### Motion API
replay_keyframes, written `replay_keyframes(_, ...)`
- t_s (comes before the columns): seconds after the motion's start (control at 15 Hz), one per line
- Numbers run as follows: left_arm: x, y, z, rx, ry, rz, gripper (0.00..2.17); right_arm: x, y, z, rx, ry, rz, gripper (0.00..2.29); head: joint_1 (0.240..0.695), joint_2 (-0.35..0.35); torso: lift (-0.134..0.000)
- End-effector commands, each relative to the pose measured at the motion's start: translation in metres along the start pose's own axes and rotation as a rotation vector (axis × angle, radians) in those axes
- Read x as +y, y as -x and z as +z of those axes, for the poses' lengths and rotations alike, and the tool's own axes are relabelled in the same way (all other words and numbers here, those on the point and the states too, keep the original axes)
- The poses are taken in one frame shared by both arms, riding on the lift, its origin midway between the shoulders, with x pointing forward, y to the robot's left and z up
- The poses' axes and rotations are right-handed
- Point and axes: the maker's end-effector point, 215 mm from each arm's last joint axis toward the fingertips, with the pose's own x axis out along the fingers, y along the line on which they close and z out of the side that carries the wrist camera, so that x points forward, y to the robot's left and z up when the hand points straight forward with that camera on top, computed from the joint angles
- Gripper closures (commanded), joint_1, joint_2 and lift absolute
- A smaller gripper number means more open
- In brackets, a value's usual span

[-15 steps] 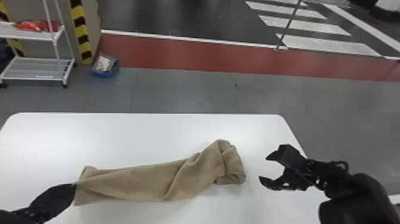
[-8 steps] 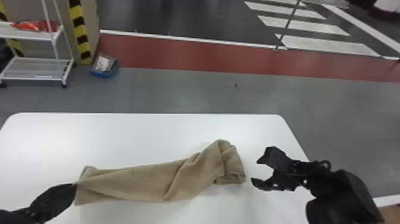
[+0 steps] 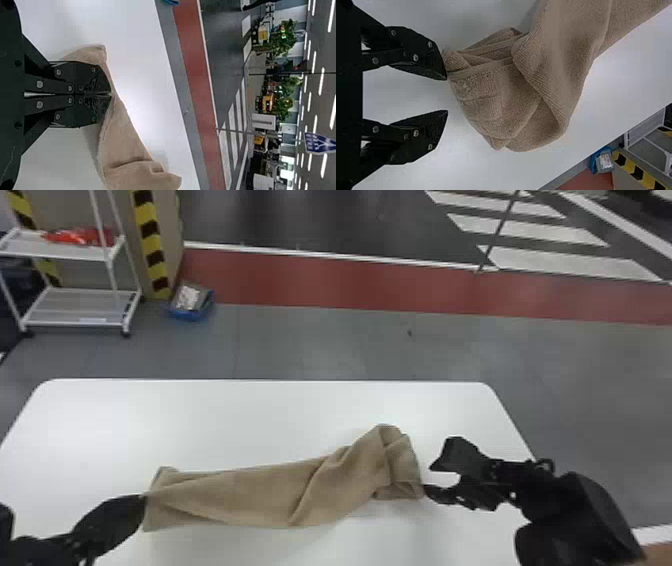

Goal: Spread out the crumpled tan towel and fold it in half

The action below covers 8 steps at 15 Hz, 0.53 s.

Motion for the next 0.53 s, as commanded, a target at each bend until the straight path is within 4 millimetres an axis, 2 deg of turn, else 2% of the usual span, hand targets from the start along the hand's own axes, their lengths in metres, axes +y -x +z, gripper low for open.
replay_keyframes(0.0,-0.0001,0.0002,-0.0003,0.001,0.000,0.000,1.63,0.0061,-0.0005,-0.0013,0.002,-0.007,0.013,0.70,0.695,-0.198,0.000)
replay_keyframes(0.27,0.0008,0.0006,-0.0005,0.001,-0.001,0.001,1.63,0.0099,0.0075,-0.0040,0.002,-0.003,0.021,0.70,0.695,-0.197,0.000)
replay_keyframes(0.47,-0.0007,0.0006,-0.0002,0.000,0.000,-0.003,1.62,0.0103,0.0027,-0.0002,0.001,-0.001,0.016,0.70,0.695,-0.200,0.000)
